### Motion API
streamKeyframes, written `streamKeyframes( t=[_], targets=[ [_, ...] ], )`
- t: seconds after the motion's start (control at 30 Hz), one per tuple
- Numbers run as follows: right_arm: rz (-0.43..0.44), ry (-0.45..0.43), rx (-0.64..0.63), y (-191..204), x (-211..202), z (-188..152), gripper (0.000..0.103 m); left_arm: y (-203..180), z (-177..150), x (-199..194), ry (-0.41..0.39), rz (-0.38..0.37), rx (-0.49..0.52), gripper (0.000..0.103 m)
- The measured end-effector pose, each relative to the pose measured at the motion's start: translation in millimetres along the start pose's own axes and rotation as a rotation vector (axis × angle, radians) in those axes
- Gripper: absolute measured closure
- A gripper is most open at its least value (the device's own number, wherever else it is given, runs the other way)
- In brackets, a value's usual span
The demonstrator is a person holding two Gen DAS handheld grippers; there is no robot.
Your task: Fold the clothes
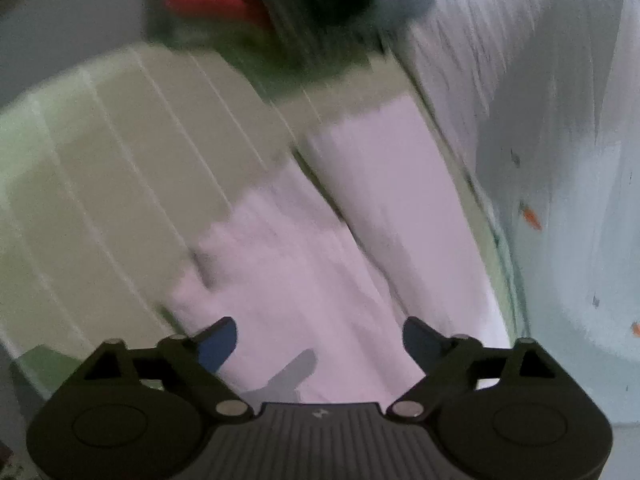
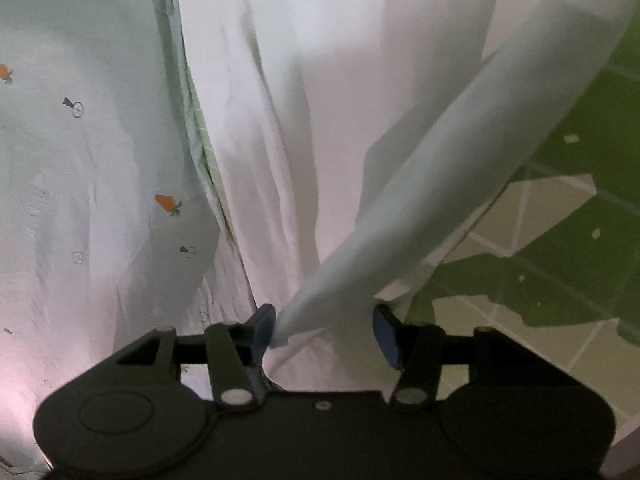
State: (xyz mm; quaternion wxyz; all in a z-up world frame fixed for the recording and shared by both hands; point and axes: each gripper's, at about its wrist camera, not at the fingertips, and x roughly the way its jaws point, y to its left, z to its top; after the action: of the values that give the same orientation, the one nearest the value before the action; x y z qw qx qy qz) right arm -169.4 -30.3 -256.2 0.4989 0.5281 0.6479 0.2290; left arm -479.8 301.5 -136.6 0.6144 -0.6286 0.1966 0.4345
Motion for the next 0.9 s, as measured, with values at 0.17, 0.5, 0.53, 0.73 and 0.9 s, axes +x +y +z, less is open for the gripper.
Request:
streamKeyframes(
  t=[0.17, 0.5, 0.53, 0.73, 0.9],
  targets=[
    [-0.039, -0.019, -0.033, 2.0, -23.1, 8.1, 0.030, -41.8, -0.6, 47.4, 0.095, 0.004, 0.049, 0.009],
    [-0.037, -0.212, 0.058, -31.3, -126.6, 54.9, 0.011, -75.9, 8.8, 116.6, 0.115, 0.237, 0.085, 0.009],
    [-0.031, -0.238, 0.060, -32.4, -136.3, 60.7, 0.010, -77.1, 8.2, 119.1, 0.114, 0.253, 0.089, 0.009],
    [0.013, -0.376, 0.076, -35.1, -188.1, 102.4, 0.008, -73.7, -4.2, 114.9, 0.082, 0.326, 0.124, 0.011],
    [0.041, -0.497, 0.081, -28.9, -224.8, 146.2, 0.007, -66.8, -14.0, 105.4, 0.034, 0.356, 0.138, 0.025]
  ],
)
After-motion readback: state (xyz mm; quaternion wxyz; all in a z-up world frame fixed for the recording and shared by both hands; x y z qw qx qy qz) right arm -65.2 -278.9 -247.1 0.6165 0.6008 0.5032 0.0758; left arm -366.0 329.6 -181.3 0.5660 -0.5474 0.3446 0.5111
